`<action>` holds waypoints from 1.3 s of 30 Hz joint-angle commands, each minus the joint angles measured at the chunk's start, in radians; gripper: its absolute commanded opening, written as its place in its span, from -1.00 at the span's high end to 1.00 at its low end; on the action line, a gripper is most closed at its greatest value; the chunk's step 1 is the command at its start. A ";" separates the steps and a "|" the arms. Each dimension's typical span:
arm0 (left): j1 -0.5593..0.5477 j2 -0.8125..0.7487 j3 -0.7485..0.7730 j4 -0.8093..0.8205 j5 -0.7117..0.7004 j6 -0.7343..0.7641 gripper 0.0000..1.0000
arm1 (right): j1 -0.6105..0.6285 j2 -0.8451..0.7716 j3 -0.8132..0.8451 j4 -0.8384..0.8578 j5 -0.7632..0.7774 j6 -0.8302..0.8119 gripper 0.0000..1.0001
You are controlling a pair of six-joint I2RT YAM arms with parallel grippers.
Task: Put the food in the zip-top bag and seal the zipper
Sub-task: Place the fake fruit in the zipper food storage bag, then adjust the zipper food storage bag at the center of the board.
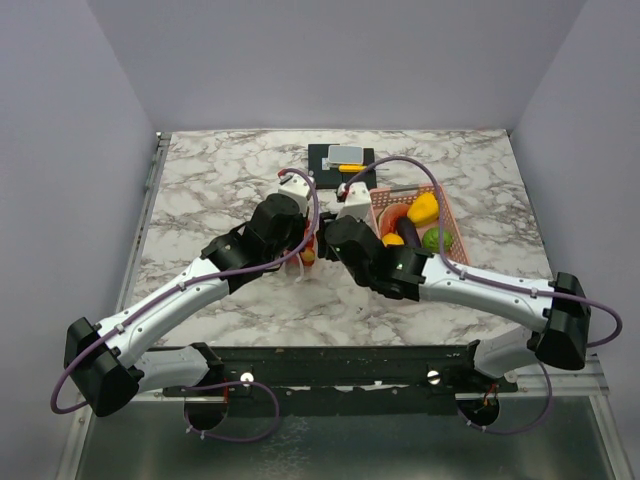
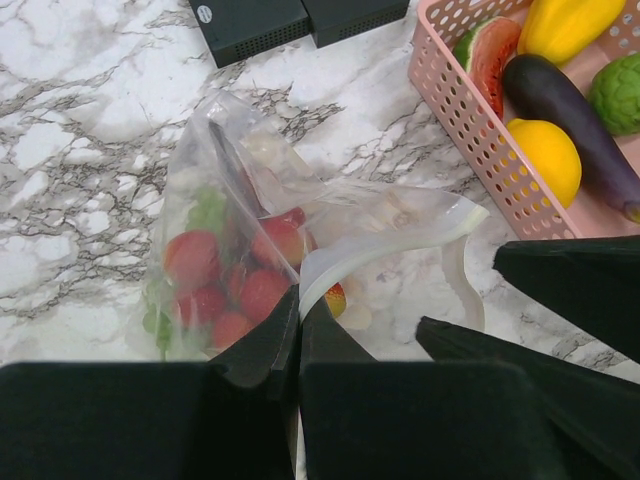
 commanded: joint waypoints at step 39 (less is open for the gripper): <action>-0.003 -0.004 -0.001 0.009 -0.014 0.010 1.00 | -0.034 -0.019 -0.357 0.122 -0.146 0.537 -0.11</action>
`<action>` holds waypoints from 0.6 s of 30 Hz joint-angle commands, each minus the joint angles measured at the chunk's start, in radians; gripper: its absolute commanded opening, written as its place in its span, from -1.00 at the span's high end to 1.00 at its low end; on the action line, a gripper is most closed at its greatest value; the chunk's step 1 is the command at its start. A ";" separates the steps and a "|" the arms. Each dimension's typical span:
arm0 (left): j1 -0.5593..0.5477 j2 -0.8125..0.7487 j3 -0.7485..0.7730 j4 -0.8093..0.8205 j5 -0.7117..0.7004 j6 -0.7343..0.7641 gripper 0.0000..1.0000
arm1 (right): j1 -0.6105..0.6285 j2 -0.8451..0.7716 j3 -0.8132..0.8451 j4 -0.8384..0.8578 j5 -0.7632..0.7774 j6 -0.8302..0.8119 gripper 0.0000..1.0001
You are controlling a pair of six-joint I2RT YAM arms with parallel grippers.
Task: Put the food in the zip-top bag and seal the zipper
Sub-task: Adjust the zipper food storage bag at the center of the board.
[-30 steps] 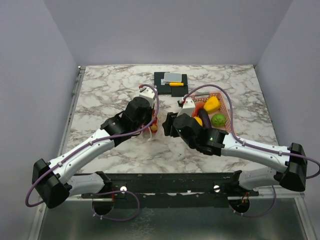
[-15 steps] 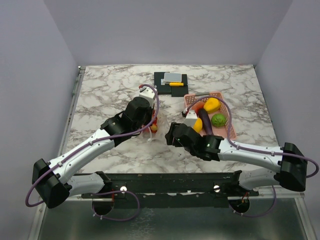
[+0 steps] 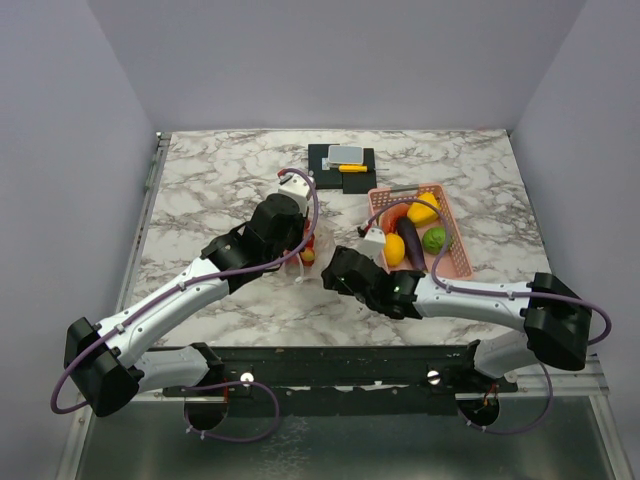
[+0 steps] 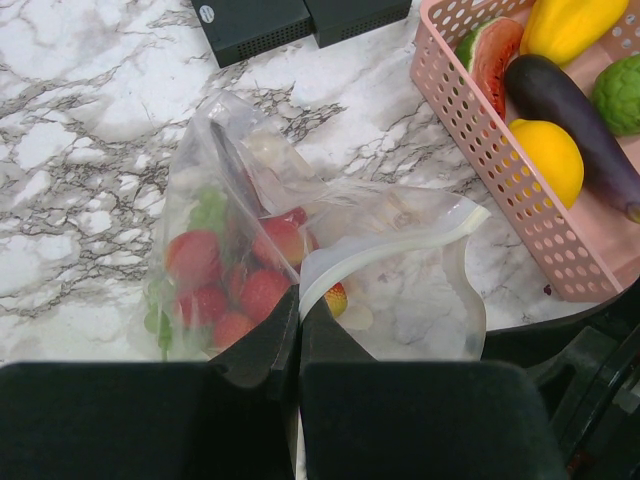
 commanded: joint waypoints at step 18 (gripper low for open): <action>-0.004 0.007 0.008 -0.010 0.001 0.021 1.00 | -0.052 -0.006 -0.022 0.077 0.035 0.040 0.99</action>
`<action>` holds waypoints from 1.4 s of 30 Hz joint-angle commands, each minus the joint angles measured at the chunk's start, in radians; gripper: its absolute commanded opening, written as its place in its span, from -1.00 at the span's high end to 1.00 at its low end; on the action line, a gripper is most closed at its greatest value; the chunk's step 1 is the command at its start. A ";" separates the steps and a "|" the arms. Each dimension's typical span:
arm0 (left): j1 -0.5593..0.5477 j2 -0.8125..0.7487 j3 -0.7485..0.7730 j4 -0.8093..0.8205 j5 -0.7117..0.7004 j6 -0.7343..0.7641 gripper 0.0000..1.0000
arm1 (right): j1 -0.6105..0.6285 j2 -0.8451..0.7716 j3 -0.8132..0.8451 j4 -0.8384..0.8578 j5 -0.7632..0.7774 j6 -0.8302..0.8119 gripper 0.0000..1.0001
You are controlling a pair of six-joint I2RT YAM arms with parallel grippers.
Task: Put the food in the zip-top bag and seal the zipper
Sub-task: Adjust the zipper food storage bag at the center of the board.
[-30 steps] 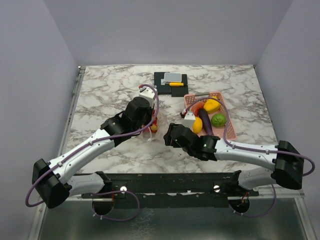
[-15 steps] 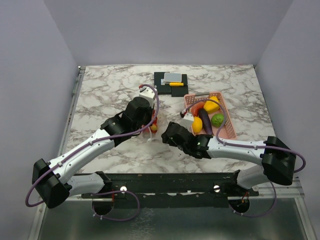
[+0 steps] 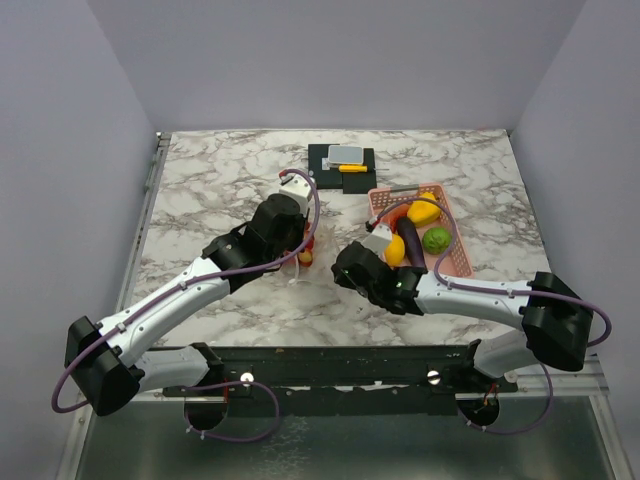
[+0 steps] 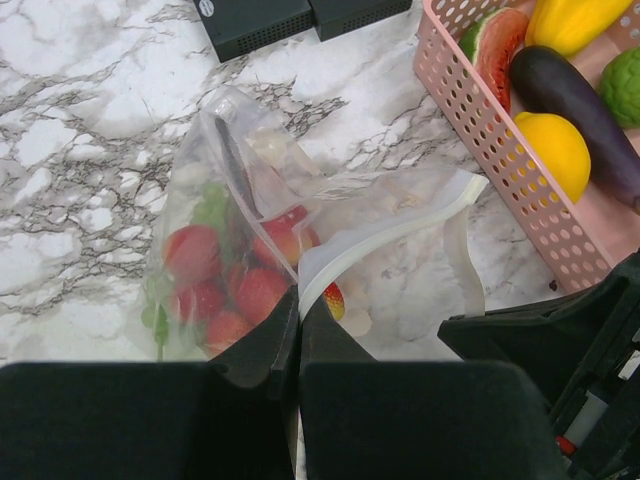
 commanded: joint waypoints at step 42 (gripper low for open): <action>-0.203 0.137 0.202 -0.349 -0.377 -0.209 0.71 | 0.000 -0.117 0.076 -0.044 0.021 -0.235 0.99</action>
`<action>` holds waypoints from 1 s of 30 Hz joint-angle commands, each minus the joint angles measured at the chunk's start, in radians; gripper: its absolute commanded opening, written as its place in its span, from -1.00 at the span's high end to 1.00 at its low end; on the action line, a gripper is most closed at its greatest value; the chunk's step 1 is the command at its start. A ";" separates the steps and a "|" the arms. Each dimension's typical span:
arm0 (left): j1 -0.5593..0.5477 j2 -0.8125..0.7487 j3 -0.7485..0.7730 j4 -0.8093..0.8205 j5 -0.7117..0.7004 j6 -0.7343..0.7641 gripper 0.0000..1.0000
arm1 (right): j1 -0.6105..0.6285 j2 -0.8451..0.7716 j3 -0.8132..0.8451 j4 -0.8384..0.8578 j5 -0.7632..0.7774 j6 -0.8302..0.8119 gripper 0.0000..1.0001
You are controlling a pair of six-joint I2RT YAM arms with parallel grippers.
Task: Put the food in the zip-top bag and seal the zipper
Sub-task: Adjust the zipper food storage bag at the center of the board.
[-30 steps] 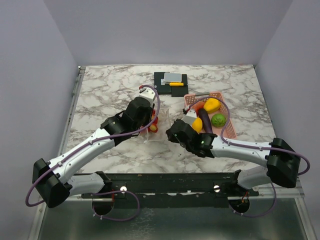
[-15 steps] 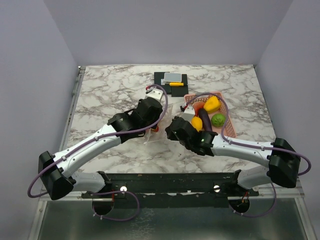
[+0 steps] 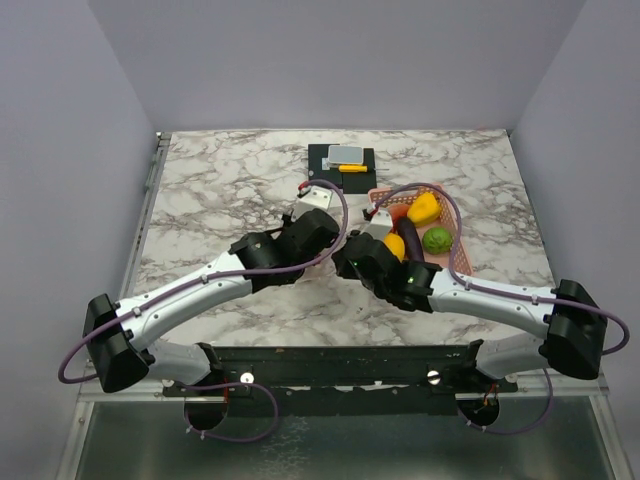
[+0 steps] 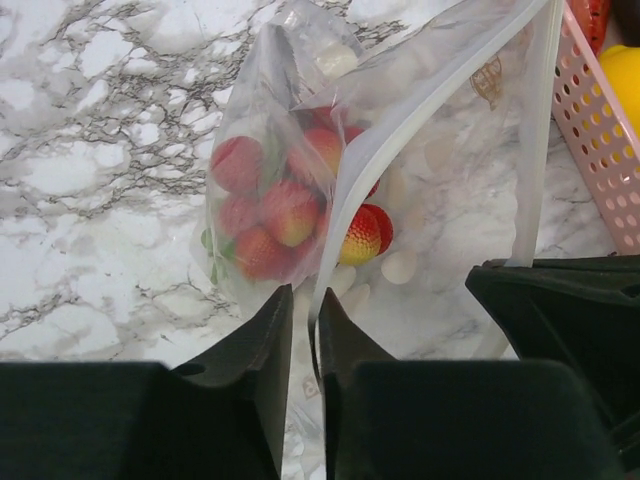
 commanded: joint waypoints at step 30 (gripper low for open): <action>-0.015 0.008 0.376 -0.303 0.031 0.013 1.00 | -0.007 -0.092 0.489 -0.506 -0.059 -0.400 0.99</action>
